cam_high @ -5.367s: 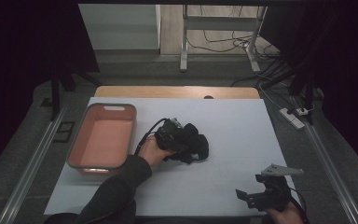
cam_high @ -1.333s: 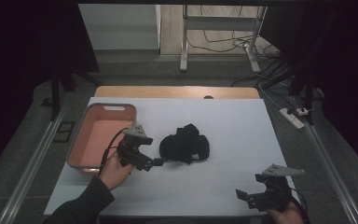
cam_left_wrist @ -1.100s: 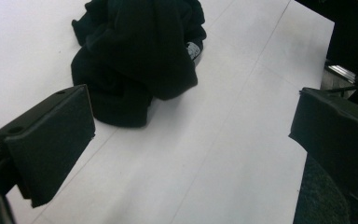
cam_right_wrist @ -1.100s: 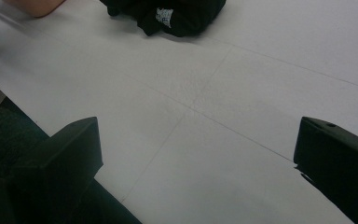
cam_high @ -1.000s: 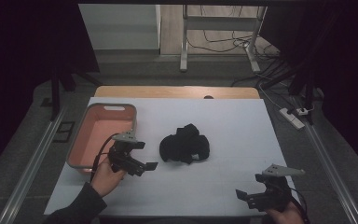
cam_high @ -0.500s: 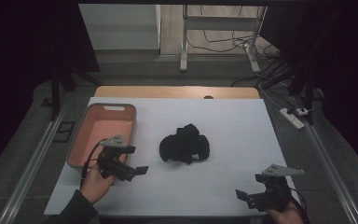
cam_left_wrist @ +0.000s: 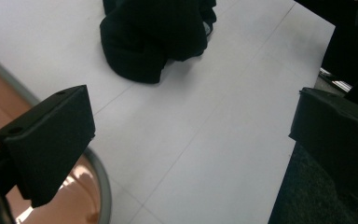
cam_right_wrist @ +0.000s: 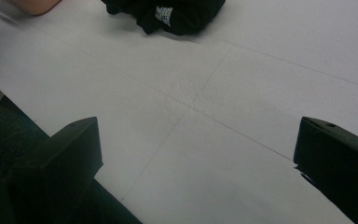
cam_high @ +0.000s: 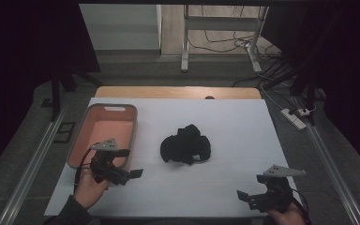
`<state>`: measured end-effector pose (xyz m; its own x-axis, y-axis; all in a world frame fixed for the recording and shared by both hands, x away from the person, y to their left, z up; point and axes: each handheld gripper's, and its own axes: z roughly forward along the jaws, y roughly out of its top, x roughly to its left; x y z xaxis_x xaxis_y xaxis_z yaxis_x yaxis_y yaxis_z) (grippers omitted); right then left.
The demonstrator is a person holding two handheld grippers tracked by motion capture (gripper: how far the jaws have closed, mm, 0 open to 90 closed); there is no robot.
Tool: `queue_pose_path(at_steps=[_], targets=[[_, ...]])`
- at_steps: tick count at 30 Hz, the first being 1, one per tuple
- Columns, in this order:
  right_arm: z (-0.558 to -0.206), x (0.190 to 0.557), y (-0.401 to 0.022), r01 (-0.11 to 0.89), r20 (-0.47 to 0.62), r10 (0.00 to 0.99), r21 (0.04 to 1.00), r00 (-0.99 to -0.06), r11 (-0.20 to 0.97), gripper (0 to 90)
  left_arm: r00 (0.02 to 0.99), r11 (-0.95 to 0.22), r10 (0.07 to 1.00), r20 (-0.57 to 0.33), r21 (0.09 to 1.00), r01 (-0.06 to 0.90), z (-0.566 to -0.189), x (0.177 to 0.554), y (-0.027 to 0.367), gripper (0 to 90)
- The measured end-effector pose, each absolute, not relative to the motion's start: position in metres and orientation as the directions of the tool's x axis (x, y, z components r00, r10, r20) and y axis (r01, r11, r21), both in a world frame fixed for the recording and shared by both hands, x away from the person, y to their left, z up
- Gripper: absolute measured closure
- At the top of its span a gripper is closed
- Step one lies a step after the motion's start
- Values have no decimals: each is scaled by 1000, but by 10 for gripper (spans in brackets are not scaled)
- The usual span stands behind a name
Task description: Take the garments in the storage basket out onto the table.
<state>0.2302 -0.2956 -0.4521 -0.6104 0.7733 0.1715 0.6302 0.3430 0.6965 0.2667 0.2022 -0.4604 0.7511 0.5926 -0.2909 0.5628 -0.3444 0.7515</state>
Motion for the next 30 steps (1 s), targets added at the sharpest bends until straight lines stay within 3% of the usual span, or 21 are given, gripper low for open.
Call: queue_pose_path(at_steps=[30], targets=[[-452, 231, -295, 635, 167, 776, 688, -609, 350, 10, 649, -246, 691, -318, 741, 625, -472, 217, 264, 0]])
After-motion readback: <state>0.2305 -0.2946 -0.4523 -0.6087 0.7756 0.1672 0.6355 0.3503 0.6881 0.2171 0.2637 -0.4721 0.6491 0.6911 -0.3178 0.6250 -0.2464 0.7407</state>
